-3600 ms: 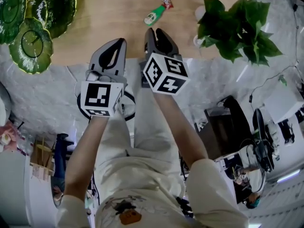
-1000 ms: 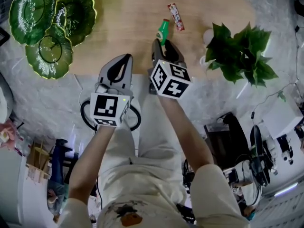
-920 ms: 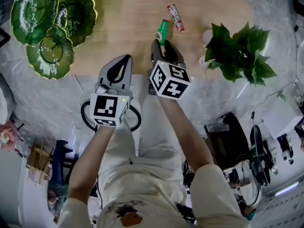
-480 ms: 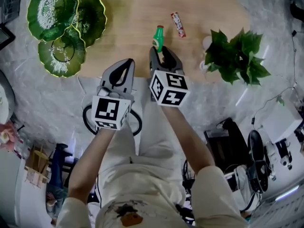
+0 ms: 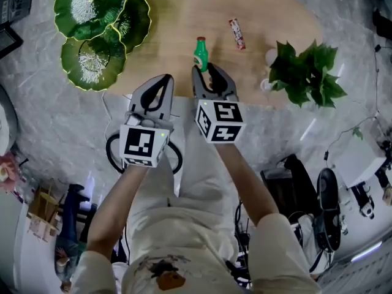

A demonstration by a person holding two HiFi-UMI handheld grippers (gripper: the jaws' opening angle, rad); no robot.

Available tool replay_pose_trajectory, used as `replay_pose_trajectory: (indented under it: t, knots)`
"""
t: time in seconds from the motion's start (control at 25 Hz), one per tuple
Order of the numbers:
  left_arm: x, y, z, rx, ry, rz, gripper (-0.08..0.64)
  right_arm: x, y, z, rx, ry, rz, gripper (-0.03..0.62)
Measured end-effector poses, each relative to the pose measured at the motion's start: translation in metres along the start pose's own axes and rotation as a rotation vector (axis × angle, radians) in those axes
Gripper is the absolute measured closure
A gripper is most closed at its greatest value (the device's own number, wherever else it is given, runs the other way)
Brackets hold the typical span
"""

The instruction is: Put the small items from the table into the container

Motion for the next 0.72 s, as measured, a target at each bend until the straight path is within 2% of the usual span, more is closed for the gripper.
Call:
replay_pose_trajectory:
  t: [0.16,0.72]
  knots:
    - [0.001,-0.013,0.007,-0.015,0.012,-0.017,0.56,0.002,0.0,0.017,0.016,-0.023,-0.009,0.445]
    - [0.0,-0.06,0.046,0.065,-0.044,-0.048,0.56,0.018,0.011,0.094,0.128,-0.167,-0.027,0.445]
Point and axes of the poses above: the fingertips, and each gripper's own axes: y forward along the fingers, z to its left, x out of its top, the point moved 8 cm from there along -y, backward along the fingers, and after that the axes turned 4 degrees about -z, right-handed, at the moved point
